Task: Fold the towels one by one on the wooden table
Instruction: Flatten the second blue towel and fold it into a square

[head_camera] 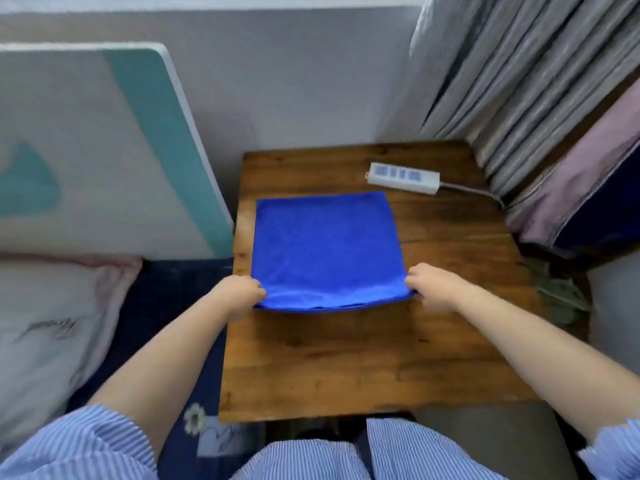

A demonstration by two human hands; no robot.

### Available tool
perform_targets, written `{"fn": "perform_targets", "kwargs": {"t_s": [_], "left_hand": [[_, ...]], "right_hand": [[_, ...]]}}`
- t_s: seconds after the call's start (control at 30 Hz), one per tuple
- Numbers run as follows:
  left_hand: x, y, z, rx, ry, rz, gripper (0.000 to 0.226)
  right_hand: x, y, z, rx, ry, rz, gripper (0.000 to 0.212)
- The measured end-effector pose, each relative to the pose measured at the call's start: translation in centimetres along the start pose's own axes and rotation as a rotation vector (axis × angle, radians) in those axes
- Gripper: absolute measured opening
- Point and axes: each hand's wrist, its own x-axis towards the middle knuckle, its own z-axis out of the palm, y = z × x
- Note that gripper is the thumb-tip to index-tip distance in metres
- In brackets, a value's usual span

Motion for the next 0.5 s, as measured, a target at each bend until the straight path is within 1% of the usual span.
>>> {"fn": "perform_targets", "kwargs": {"t_s": [0.13, 0.23, 0.33, 0.5], "left_hand": [[0.3, 3.5, 3.7, 0.009, -0.124, 0.039, 0.032], [0.2, 5.1, 6.0, 0.043, -0.182, 0.051, 0.033], [0.0, 6.7, 8.1, 0.05, -0.21, 0.06, 0.033], [0.1, 8.3, 10.4, -0.025, -0.212, -0.007, 0.033]], "right_hand": [[-0.9, -2.5, 5.4, -0.123, -0.163, 0.015, 0.027], [-1.8, -3.8, 7.5, -0.166, -0.185, -0.02, 0.027], [-2.6, -4.5, 9.3, -0.173, -0.178, -0.072, 0.033], [-3.4, -4.9, 10.7, -0.115, -0.222, -0.074, 0.034]]}}
